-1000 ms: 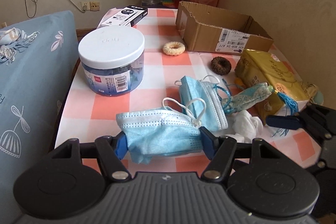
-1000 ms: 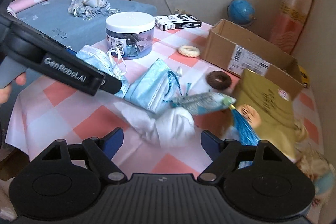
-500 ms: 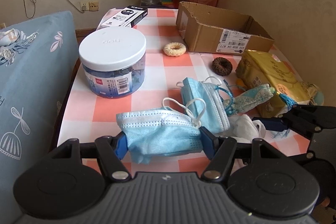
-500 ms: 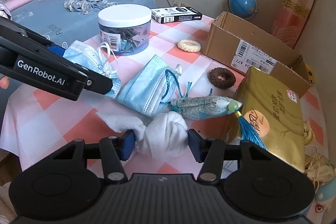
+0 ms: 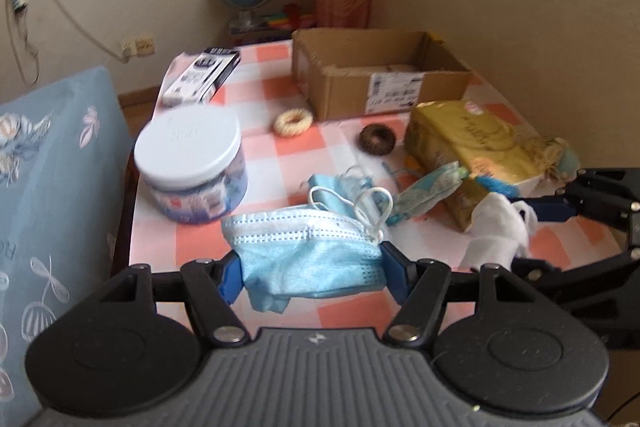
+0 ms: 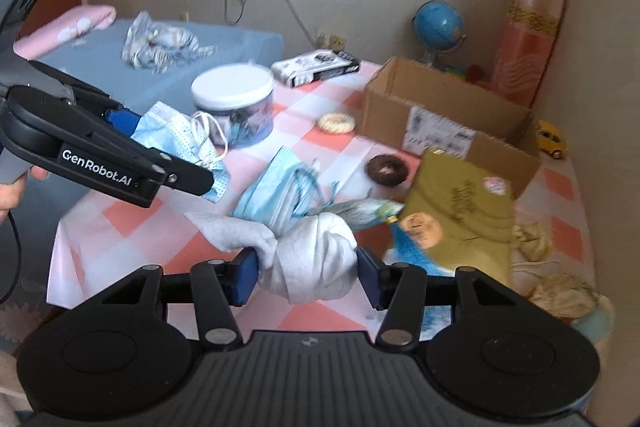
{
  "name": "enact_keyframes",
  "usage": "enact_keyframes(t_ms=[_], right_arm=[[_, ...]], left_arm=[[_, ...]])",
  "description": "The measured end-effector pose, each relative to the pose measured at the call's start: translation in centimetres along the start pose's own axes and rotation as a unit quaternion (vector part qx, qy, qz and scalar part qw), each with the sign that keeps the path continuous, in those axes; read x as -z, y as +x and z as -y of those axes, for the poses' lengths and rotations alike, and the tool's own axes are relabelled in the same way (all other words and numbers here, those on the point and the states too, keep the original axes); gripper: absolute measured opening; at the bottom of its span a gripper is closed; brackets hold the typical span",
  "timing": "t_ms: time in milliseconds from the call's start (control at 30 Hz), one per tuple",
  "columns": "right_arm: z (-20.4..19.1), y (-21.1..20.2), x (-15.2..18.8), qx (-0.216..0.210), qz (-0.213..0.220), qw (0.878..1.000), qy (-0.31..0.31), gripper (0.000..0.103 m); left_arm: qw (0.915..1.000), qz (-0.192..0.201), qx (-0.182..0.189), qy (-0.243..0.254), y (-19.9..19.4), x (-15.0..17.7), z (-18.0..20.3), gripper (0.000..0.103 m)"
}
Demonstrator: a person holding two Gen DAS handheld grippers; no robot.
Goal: Organize soft objects
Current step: 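Carry the blue mask with the left tool and drop it into the cardboard box, then carry the white cloth with the right tool and release it into the box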
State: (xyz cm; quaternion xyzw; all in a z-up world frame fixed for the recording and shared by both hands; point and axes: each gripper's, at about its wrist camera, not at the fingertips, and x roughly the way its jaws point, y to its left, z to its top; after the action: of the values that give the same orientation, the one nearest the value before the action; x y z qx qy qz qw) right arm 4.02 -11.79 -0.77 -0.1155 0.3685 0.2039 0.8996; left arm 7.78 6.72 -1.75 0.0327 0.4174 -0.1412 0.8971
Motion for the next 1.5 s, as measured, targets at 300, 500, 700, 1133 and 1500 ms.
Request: enact_keyframes(t_ms=[300, 500, 700, 1133, 1500], right_arm=[[3.6, -1.9, -1.3, 0.052, 0.024, 0.998, 0.032, 0.057], [5.8, -1.8, -1.8, 0.069, 0.029, 0.996, 0.055, 0.057], [7.2, -1.3, -2.3, 0.078, 0.03, 0.994, 0.064, 0.057], [9.8, 0.0, -2.9, 0.079, 0.03, 0.993, 0.08, 0.057], [10.8, -0.7, -3.1, 0.086, 0.034, 0.991, 0.099, 0.057]], left_arm=[[0.9983, 0.023, 0.034, 0.04, -1.1, -4.6, 1.6, 0.067], [0.9956, 0.044, 0.048, 0.067, 0.9, -9.7, 3.5, 0.067], [0.9932, 0.062, 0.047, 0.087, 4.3, -15.2, 5.5, 0.067], [0.9953, 0.076, -0.001, 0.06, 12.0, -21.7, 7.5, 0.092], [0.9967, 0.064, 0.002, 0.05, 9.2, -18.8, 6.7, 0.096]])
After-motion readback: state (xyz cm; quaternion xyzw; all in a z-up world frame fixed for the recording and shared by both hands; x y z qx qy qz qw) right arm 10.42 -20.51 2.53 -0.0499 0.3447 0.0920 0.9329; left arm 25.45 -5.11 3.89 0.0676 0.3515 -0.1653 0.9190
